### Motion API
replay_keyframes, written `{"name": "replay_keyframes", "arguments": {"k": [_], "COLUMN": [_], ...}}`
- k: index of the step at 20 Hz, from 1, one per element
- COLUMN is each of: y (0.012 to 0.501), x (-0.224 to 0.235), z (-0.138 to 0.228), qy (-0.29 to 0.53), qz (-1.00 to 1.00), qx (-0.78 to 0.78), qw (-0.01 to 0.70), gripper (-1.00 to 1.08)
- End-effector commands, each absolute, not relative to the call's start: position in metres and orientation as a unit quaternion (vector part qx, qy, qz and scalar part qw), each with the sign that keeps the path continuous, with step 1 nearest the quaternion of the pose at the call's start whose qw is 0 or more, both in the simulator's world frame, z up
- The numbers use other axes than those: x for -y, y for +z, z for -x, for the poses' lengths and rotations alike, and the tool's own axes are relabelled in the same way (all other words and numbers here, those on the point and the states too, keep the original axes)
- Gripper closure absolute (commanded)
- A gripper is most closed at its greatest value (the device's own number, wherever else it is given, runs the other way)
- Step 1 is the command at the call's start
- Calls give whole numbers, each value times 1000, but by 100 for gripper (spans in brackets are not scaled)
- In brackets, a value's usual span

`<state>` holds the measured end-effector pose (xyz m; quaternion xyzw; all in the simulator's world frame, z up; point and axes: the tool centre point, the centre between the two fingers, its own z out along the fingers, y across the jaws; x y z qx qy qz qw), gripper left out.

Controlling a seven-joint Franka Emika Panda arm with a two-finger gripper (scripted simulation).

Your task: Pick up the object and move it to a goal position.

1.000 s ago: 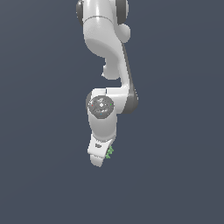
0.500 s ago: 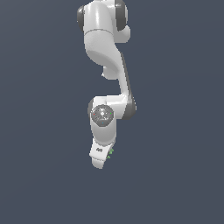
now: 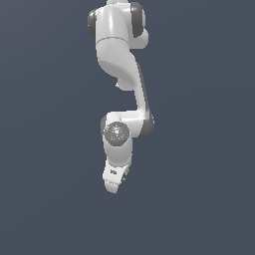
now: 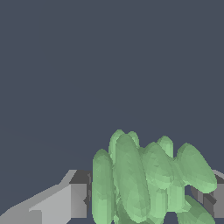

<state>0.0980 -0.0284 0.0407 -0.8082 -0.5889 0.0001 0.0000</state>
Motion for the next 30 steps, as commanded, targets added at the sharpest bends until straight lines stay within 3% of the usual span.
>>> {"name": "replay_keyframes", "arguments": {"k": [1,17,30], "y": [41,53,115], "x": [28,19,-29], "z": [-98,-88,-37], "qy": [0,0,1], "qz": [808,808,808], "qx": [589,589,589], "qw": [0,0,-1], "gripper": [108,108,108]}}
